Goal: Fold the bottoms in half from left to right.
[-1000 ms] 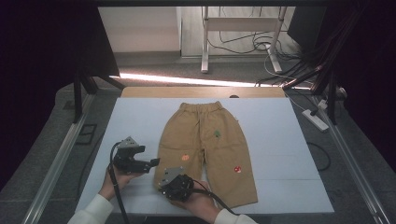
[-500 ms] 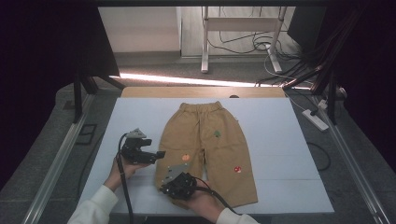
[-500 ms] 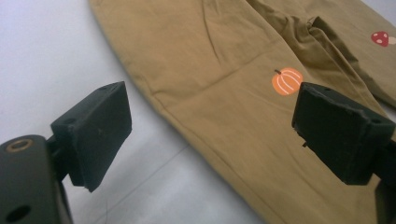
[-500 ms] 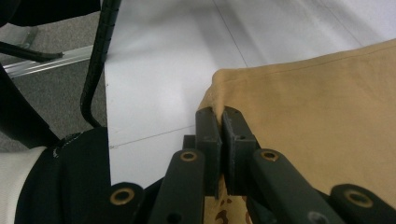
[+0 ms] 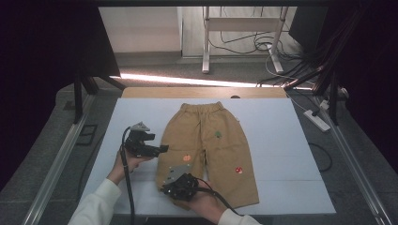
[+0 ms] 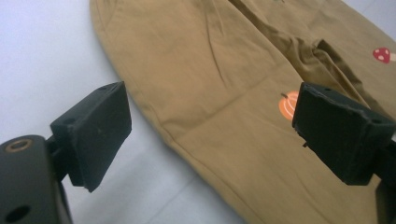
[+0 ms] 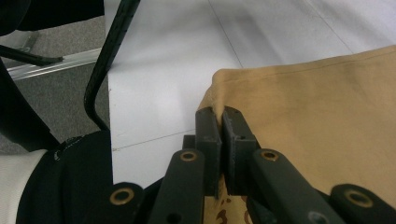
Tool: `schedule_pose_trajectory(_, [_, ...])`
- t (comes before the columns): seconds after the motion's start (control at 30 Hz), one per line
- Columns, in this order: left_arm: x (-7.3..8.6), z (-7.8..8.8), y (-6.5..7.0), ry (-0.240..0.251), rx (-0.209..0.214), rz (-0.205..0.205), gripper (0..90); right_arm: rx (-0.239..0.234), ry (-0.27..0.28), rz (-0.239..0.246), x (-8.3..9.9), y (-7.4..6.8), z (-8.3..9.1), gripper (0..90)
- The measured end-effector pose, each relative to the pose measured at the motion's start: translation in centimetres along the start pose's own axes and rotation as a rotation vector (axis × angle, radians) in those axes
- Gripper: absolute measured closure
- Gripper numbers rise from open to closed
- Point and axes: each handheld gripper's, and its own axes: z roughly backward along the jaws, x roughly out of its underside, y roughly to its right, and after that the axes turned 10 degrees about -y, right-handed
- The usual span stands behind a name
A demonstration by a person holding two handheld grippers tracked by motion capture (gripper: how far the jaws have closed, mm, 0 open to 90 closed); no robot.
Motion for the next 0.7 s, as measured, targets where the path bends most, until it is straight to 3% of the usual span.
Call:
schedule_pose_trajectory(0.17, [-0.9, -0.3, -0.7, -0.008, 0.005, 0.007, 11.5, 0.003, 0.009, 0.001, 0.1, -0.1, 0.0, 86.2])
schedule_pose_trajectory(0.27, [-1.3, -0.6, -1.0, -0.004, 0.012, 0.036, 11.4, 0.006, 0.011, 0.005, 0.0, -0.1, 0.1, 86.2])
schedule_pose_trajectory(0.37, [-1.8, -1.0, -1.0, -0.033, -0.004, 0.011, 10.9, 0.001, 0.014, 0.008, 0.0, 0.0, 0.1, 86.2])
schedule_pose_trajectory(0.57, [-2.6, -1.6, -1.9, -0.017, 0.005, 0.048, 11.0, 0.000, 0.012, 0.007, 0.1, 0.0, 0.1, 86.2])
schedule_pose_trajectory(0.7, [-3.1, -2.5, -2.2, -0.028, 0.008, 0.050, 11.4, -0.006, 0.020, -0.001, 0.2, 0.1, 0.1, 86.1])
